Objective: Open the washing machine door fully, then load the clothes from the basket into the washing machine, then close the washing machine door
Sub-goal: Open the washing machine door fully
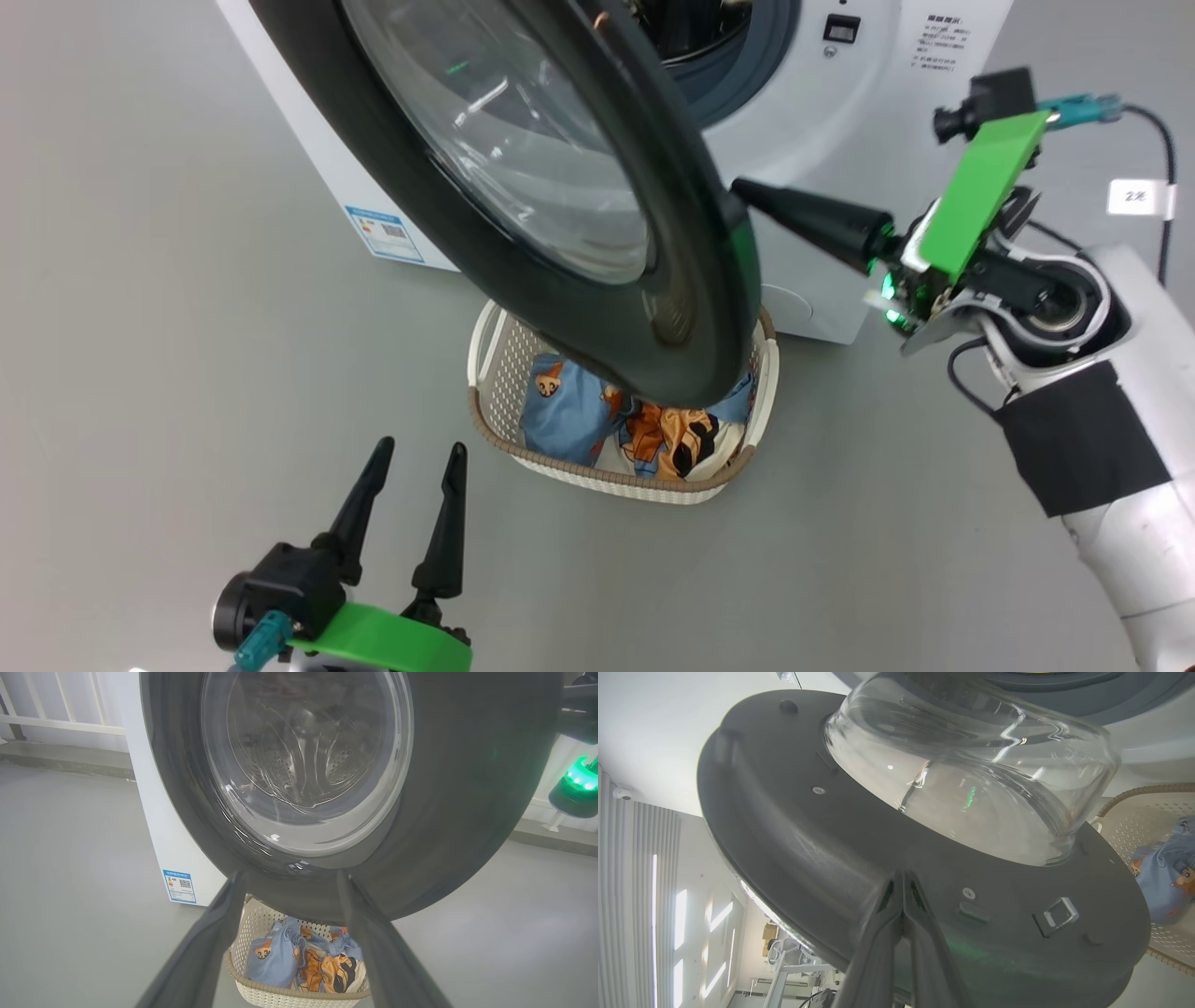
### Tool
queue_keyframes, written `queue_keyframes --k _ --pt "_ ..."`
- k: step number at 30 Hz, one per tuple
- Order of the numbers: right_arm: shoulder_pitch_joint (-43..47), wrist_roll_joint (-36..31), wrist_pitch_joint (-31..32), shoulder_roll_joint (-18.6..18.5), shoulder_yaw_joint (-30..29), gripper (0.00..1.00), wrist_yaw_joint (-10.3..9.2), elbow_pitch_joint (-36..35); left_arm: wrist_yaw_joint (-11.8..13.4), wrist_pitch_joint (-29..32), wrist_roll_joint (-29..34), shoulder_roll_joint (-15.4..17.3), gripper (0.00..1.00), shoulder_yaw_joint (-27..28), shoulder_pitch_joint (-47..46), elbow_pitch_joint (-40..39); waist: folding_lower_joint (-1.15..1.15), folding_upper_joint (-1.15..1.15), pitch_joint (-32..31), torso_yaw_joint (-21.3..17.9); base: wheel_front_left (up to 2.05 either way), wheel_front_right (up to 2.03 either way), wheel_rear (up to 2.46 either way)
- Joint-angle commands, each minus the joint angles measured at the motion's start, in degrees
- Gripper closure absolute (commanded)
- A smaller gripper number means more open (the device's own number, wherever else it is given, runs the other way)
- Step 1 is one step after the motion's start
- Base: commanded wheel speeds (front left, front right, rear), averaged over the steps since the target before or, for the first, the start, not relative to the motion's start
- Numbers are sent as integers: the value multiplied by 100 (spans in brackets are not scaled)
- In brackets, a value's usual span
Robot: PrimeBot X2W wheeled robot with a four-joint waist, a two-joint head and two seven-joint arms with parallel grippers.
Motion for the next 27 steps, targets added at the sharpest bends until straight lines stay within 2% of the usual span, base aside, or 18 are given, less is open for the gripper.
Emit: queue_keyframes --k 1,27 --pt "123 -37 90 152 87 100 34 -198 -19 -62 105 71 0 164 32 -107 0 0 -60 -1 0 0 0" --pt "700 -50 343 822 531 100 34 -514 -27 -62 90 71 0 50 224 -202 0 0 -277 310 0 0 0"
